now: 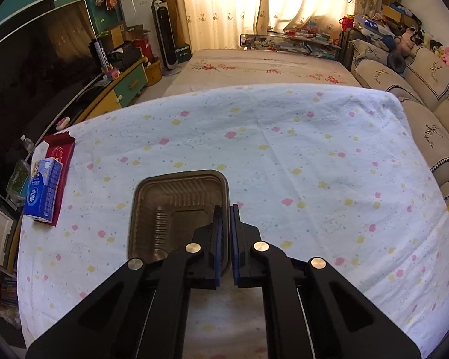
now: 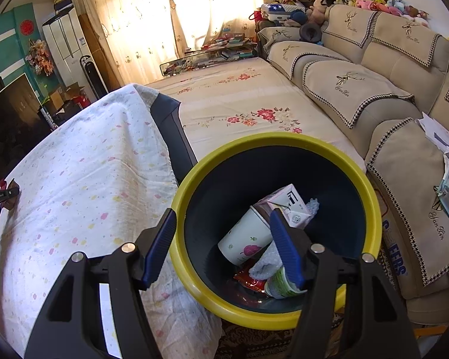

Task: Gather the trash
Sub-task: 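Carry the brown tray over the bin and open the left gripper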

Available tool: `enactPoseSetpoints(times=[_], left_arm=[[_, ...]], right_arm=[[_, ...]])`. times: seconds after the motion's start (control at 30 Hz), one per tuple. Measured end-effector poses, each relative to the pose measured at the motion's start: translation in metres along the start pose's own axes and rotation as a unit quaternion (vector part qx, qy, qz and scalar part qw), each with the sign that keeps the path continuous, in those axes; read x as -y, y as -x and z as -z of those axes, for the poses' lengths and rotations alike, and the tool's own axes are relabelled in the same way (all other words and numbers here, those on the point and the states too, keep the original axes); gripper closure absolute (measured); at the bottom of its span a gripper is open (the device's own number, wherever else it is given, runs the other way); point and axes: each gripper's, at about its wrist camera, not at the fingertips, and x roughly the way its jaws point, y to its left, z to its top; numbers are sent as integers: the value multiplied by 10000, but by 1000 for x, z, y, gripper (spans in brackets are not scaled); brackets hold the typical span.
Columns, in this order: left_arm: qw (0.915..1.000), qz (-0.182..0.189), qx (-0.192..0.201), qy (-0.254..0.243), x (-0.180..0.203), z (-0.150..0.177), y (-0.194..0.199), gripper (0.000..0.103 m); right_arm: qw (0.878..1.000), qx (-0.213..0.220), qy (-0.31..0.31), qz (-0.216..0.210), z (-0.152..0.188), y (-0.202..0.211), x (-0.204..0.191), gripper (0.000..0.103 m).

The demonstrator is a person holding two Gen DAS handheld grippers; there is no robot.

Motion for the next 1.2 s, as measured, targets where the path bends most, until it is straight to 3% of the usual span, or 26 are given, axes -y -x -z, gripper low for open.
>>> enactPoseSetpoints(times=[0.17, 0.33, 0.5, 0.7, 0.83, 0.93, 1.07, 1.2], left_arm=[[9982, 174, 407, -394, 34, 6, 48, 97], [9897, 712, 787, -962, 97, 13, 108, 97], [9706, 1434, 1021, -1641, 187, 26, 161, 97], [9383, 2292, 976, -2399, 298, 47, 201, 97], [9195, 2651, 748, -2803, 369, 64, 202, 97], [9105, 2846, 416, -2972, 412, 74, 189, 97], [9089, 2910, -66, -2987, 445, 79, 151, 97], [9155, 2760, -368, -2904, 462, 82, 115, 97]], right_arm=[[9999, 116, -19, -43, 2, 13, 5, 41], [9996, 289, -75, 20, 5, 31, 19, 41], [9986, 452, -235, 156, 11, 51, 46, 41], [9960, 562, -587, 379, 23, 72, 94, 41], [9939, 584, -816, 467, 31, 80, 120, 41], [9929, 565, -938, 465, 37, 83, 135, 41], [9924, 540, -1013, 439, 44, 83, 146, 41], [9922, 522, -1061, 400, 45, 81, 151, 41]])
